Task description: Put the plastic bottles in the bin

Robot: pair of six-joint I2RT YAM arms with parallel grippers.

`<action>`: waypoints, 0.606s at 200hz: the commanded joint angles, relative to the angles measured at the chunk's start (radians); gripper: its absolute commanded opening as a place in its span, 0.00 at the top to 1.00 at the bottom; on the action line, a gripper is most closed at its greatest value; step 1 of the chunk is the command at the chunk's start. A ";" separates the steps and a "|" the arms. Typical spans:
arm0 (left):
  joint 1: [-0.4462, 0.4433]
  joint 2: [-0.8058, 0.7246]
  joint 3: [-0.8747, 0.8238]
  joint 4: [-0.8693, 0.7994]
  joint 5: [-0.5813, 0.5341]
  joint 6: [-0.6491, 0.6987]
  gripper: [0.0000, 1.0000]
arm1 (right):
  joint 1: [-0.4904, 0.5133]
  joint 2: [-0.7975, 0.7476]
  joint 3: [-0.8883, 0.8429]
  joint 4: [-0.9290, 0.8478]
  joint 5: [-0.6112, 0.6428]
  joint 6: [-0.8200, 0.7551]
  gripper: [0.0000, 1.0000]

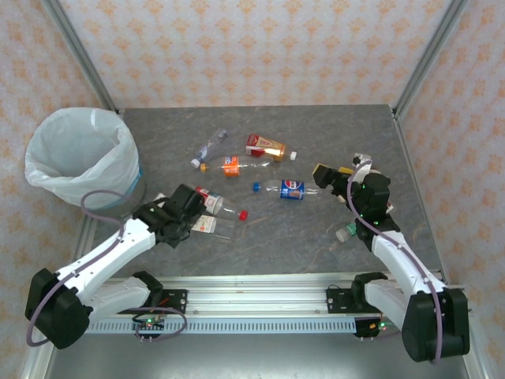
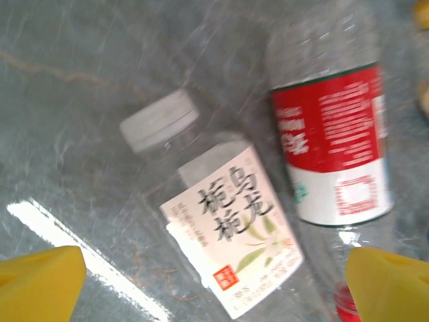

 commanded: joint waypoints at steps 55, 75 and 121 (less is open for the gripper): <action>-0.008 0.159 0.039 -0.007 0.040 -0.206 0.00 | 0.012 -0.062 -0.025 0.004 -0.002 -0.013 0.01; -0.008 0.173 0.029 0.040 0.021 -0.252 0.00 | 0.016 -0.062 -0.026 0.004 -0.004 -0.008 0.01; -0.008 0.229 0.024 0.106 0.002 -0.305 0.00 | 0.020 -0.059 -0.024 0.004 -0.006 -0.009 0.01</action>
